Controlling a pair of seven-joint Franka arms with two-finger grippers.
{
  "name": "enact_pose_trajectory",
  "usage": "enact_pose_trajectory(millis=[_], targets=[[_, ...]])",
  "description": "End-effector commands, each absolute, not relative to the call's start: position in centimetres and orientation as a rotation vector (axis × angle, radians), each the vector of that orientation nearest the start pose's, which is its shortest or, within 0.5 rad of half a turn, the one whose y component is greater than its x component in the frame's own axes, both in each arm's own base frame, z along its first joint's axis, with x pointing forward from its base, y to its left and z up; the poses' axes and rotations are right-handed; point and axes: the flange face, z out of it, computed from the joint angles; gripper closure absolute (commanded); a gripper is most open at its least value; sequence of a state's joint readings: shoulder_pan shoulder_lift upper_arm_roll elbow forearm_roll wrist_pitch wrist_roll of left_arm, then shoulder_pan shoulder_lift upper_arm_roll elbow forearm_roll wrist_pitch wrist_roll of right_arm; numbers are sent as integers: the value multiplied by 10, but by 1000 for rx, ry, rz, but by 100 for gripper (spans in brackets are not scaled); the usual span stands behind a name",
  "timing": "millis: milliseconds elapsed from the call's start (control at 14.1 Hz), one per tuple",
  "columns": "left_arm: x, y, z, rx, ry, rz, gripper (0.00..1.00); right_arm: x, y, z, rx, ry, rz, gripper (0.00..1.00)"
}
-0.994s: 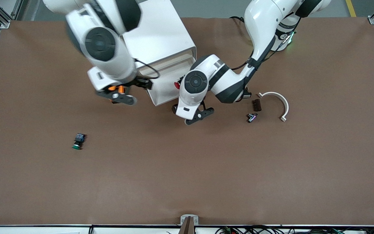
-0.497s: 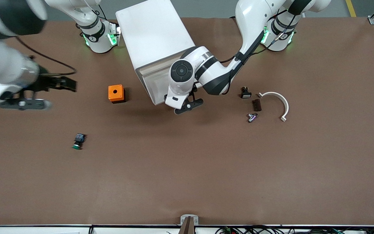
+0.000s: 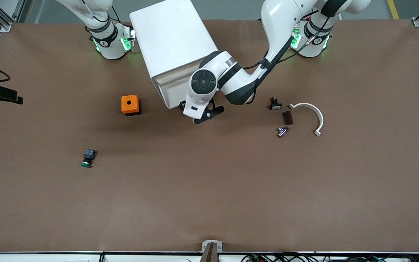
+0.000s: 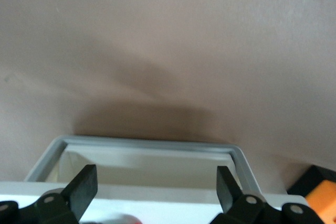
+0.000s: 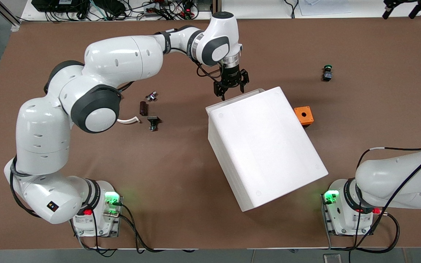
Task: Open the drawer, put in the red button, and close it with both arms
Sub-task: 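Push the drawer into the cabinet with the left gripper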
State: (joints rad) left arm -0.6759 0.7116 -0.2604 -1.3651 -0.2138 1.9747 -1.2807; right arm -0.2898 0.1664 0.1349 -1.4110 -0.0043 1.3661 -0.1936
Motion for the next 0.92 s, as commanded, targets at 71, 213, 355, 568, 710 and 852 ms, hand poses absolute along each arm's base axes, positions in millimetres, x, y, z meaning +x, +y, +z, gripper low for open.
enact_pose_trajectory(millis=[71, 213, 355, 568, 710, 852], targets=[[443, -574, 305, -3076, -861, 714, 0, 571, -104, 575, -3105, -86, 347, 0], [440, -577, 300, -3065, -890, 775, 0, 571, -103, 573, -3106, -89, 350, 0], [432, -583, 297, -3055, -901, 829, 0, 572, -100, 574, -3110, -84, 347, 0], [423, -590, 293, -3045, -896, 866, 0, 565, -90, 568, -3127, -86, 321, 0], [421, -591, 288, -3039, -897, 874, 0, 558, -86, 568, -3139, -51, 302, 0], [416, -594, 287, -3036, -892, 889, 0, 551, -78, 566, -3149, 20, 303, 0]])
